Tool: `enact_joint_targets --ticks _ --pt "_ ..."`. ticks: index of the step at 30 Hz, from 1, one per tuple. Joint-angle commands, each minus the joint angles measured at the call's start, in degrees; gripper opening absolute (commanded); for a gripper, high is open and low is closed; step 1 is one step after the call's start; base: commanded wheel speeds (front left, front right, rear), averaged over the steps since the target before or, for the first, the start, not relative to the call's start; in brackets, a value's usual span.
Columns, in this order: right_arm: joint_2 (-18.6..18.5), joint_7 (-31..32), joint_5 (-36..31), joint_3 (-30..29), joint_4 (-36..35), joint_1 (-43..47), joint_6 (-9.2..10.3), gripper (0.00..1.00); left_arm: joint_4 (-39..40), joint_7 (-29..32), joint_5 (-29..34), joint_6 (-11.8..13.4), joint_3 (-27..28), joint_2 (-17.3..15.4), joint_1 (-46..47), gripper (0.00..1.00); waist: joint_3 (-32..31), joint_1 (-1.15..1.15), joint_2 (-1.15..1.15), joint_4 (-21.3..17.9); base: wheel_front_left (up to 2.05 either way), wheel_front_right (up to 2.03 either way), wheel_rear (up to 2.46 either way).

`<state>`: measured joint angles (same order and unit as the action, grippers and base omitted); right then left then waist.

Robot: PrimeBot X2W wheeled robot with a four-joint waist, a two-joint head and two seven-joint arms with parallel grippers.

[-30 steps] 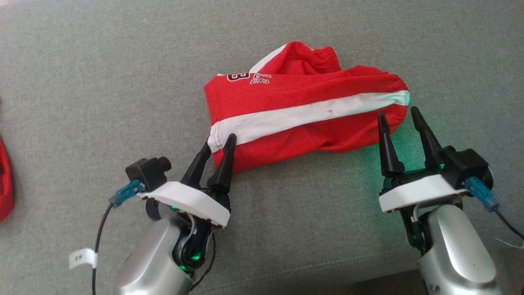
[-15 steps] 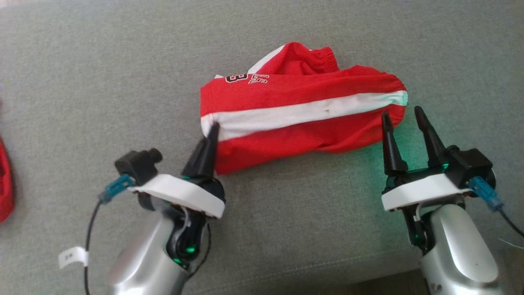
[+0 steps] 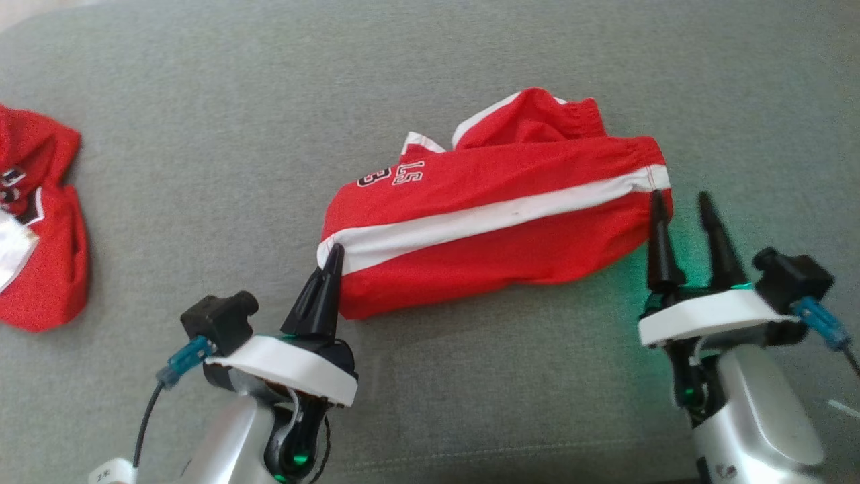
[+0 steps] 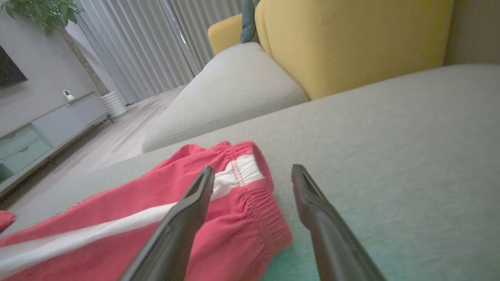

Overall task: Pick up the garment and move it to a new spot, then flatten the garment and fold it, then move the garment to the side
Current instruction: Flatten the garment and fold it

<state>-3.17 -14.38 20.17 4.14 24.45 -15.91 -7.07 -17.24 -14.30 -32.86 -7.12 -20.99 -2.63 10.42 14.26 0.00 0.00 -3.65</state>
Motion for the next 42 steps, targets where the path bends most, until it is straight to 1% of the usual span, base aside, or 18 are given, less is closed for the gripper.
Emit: enact_joint_targets --ticks 1,6,10,15,18,23,24,25,26,27,28,29,36,39,42 --pt "-0.5 -0.6 1.2 2.0 -0.9 -1.6 -0.42 1.00 2.0 -0.7 0.3 -0.4 2.2 -0.2 1.0 0.00 0.0 0.00 0.00 0.5 0.00 0.00 0.00" --pt "-3.8 -0.5 8.8 7.0 3.5 -5.6 -0.42 1.00 1.7 -0.7 0.6 -0.4 2.6 -0.2 0.5 0.00 0.3 0.00 0.00 1.0 0.00 0.00 0.00" --pt "-6.5 -0.3 12.3 10.3 5.6 -8.2 -0.42 1.00 1.5 -0.7 0.5 -0.4 2.8 -0.2 0.6 0.00 0.4 0.00 0.00 1.0 0.00 0.00 0.00" --pt "-9.2 1.5 16.3 15.4 7.2 -10.1 -0.42 1.00 1.4 -0.7 0.3 -0.4 2.9 -0.2 0.9 0.00 0.5 0.00 0.00 1.0 0.00 0.00 0.00" --pt "-10.3 1.6 18.2 17.7 7.5 -10.4 -0.42 0.93 1.4 -0.7 0.2 -0.4 3.0 -0.2 1.1 0.00 0.6 0.00 0.00 0.9 0.00 0.00 0.00" --pt "-11.6 1.1 20.0 20.4 7.5 -10.8 -0.42 0.89 1.3 -0.7 0.0 -0.4 3.3 -0.2 1.2 0.00 0.6 0.00 0.00 0.8 0.00 0.00 0.00" --pt "-11.8 1.0 20.2 21.0 7.5 -11.0 -0.42 0.84 1.2 -0.7 -0.1 -0.4 3.3 -0.2 1.1 0.00 0.6 0.00 0.00 0.7 0.00 0.00 0.00" --pt "-12.0 0.9 20.5 21.5 7.6 -11.1 -0.42 0.74 1.1 -0.7 -0.2 -0.4 3.2 -0.2 1.1 0.00 0.6 0.00 0.00 0.7 0.00 0.00 0.00" --pt "-12.1 1.1 20.7 22.0 7.9 -11.3 -0.42 0.50 1.0 -0.7 -0.1 -0.4 3.2 -0.2 1.2 0.00 0.6 0.00 0.00 0.7 0.00 0.00 0.00" --pt "-12.3 1.1 21.0 22.5 8.0 -11.5 -0.42 0.38 0.9 -0.7 -0.2 -0.4 3.1 -0.2 1.2 0.00 0.6 0.00 0.00 0.8 0.00 0.00 0.00" --pt "-12.5 1.0 21.2 22.8 8.2 -11.6 -0.42 0.20 0.8 -0.7 -0.2 -0.4 3.1 -0.2 1.2 0.00 0.6 0.00 0.00 0.8 0.00 0.00 0.00" --pt "-12.7 0.9 21.3 23.1 8.3 -11.8 -0.42 0.00 0.8 -0.7 -0.2 -0.4 3.1 -0.2 1.3 0.00 0.6 0.00 0.00 0.8 0.00 0.00 0.00" --pt "-13.5 -0.1 21.9 23.6 8.1 -11.7 -0.42 0.00 1.1 -0.7 0.5 -0.4 3.9 -0.2 1.2 0.00 -1.2 0.00 0.00 0.5 0.00 0.00 0.00" --pt "-13.5 -0.3 21.7 23.6 7.4 -11.4 -0.42 0.00 2.0 -0.7 0.9 -0.4 5.0 -0.2 1.2 0.00 -2.6 0.00 0.00 0.2 0.00 0.00 0.00" --pt "-13.6 -0.5 21.3 23.6 5.3 -11.2 -0.42 0.00 4.1 -0.7 2.4 -0.4 7.0 -0.2 1.9 0.00 -5.2 0.00 0.00 -0.2 0.00 0.00 0.00"
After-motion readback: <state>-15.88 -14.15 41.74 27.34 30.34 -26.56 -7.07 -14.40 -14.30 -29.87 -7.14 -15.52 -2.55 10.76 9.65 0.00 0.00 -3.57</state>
